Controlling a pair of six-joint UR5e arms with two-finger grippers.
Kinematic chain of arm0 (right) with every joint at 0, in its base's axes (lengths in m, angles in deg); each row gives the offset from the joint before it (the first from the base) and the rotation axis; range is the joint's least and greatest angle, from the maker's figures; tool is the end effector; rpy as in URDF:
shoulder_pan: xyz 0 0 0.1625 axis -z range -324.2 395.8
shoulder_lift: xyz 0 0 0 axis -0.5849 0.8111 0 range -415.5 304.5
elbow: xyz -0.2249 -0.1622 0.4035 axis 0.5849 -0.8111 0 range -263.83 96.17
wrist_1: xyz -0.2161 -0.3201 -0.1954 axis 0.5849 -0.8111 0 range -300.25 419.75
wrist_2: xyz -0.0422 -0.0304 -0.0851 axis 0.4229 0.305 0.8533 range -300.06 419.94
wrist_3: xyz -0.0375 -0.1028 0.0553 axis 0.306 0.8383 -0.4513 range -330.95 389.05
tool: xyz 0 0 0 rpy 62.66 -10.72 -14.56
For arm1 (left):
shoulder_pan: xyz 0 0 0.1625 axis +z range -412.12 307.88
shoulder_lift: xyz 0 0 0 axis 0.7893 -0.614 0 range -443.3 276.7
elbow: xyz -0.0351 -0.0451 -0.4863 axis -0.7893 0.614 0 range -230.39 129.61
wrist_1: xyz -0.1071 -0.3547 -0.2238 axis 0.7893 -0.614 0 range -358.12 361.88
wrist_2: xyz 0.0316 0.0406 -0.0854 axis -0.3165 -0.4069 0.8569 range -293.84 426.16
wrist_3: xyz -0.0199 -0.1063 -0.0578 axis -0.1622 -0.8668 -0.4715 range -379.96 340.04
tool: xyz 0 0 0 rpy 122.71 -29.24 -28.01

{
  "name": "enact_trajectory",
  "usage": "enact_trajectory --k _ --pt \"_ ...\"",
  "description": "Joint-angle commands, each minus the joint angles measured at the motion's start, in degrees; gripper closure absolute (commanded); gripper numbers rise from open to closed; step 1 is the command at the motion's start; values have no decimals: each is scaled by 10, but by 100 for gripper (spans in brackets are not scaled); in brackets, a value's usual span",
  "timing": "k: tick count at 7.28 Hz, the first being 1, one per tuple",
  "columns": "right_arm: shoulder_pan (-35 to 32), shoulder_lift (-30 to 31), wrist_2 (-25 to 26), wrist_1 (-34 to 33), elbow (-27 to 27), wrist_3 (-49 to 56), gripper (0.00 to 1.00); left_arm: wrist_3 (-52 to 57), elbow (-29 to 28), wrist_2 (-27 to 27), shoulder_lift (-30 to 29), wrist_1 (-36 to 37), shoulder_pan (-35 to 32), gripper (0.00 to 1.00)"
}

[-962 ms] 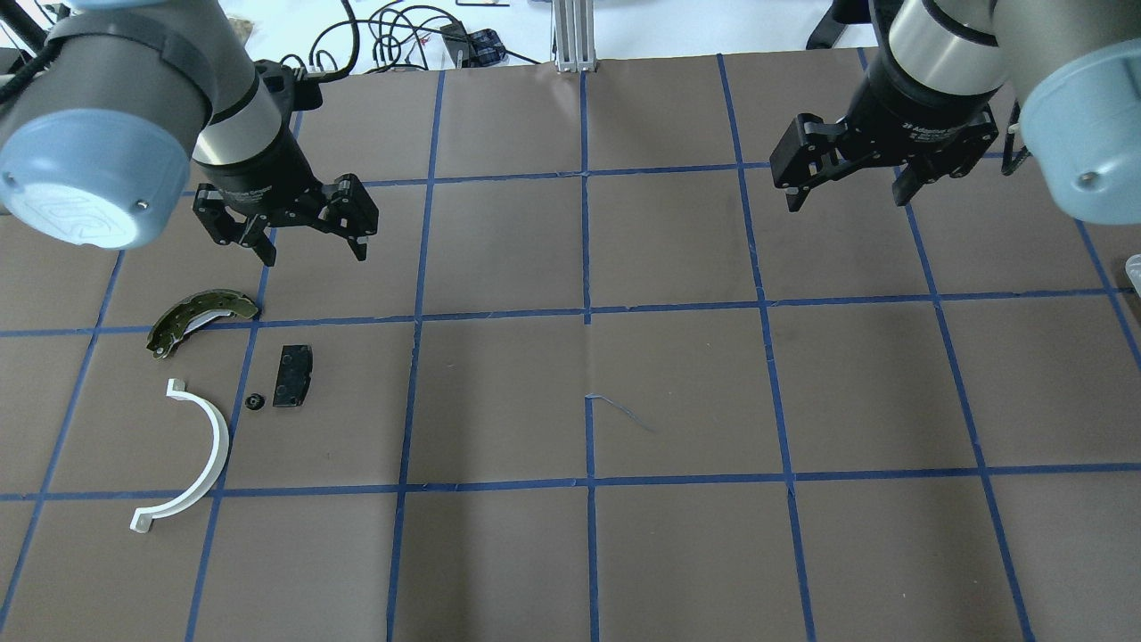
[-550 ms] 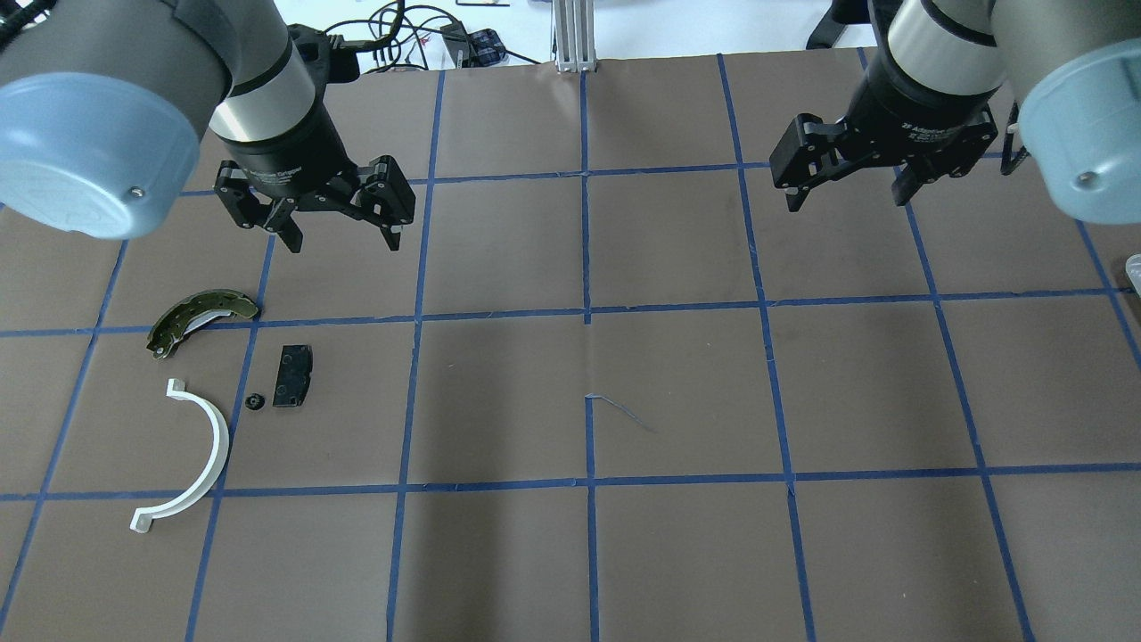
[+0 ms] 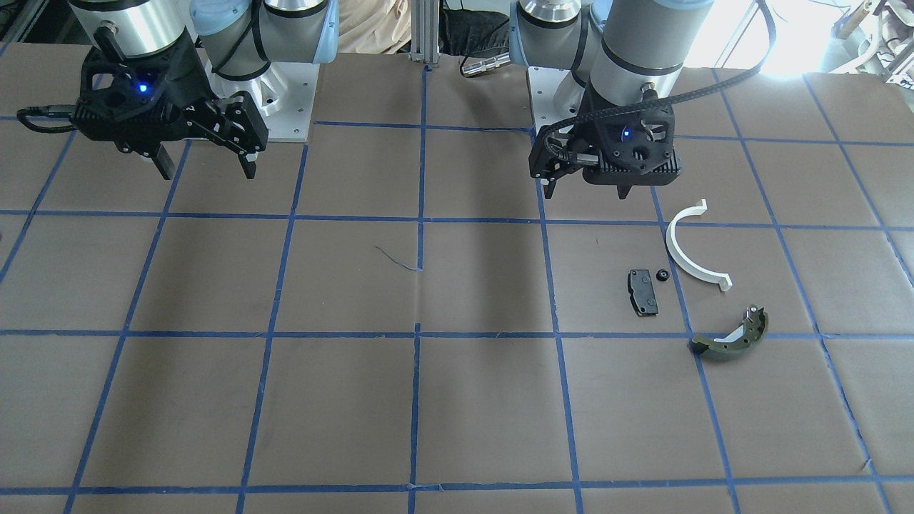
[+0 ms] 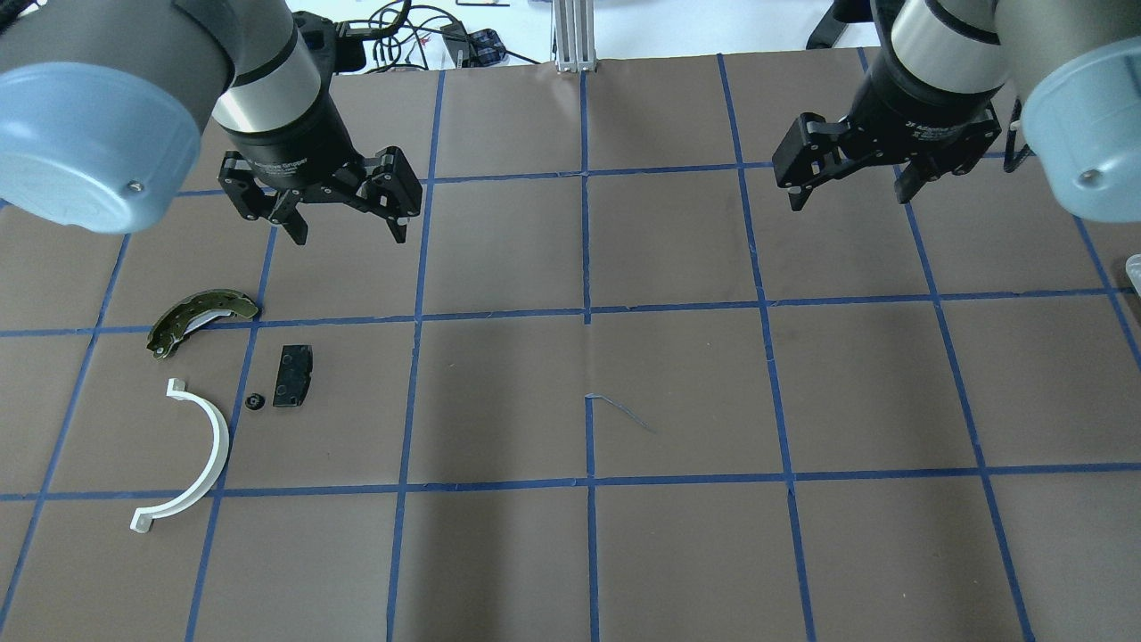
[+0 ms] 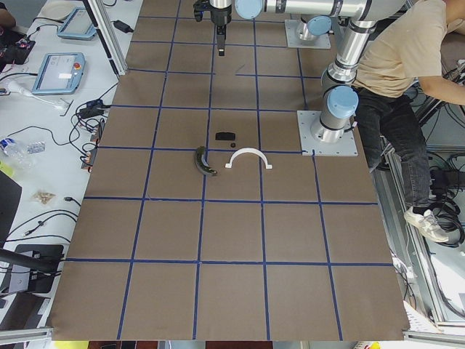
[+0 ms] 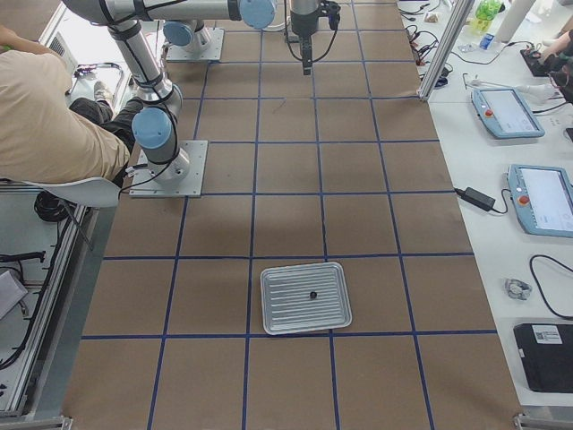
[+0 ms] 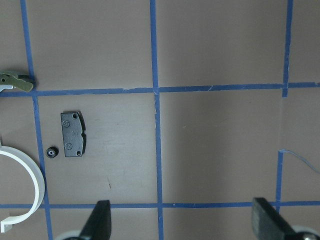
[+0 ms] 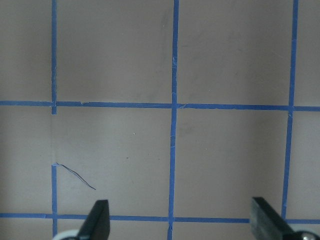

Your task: Place bearing gear from tray to pile

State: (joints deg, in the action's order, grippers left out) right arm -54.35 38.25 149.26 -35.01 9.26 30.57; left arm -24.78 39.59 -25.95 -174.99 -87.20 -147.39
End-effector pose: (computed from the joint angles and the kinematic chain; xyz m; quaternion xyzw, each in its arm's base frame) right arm 0.1359 -0.4903 0.5432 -0.0148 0.9988 -0.0474 0.0053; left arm -0.1763 -0.5102 0.5162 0.0041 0.9998 0.0049 0.0189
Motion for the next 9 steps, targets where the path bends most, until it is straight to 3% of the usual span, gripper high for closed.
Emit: enact_trajectory --k 1,6,7,9 --pt "2 -2 -2 -1 -5 1 0 2 -5 3 1 -1 0 0" --pt "9 -1 6 7 1 13 0 7 -5 16 5 -10 1 0" --pt "29 -1 9 9 1 58 0 7 -4 17 2 -10 3 0" --pt "150 -2 9 33 1 187 0 7 -4 16 0 -10 3 0"
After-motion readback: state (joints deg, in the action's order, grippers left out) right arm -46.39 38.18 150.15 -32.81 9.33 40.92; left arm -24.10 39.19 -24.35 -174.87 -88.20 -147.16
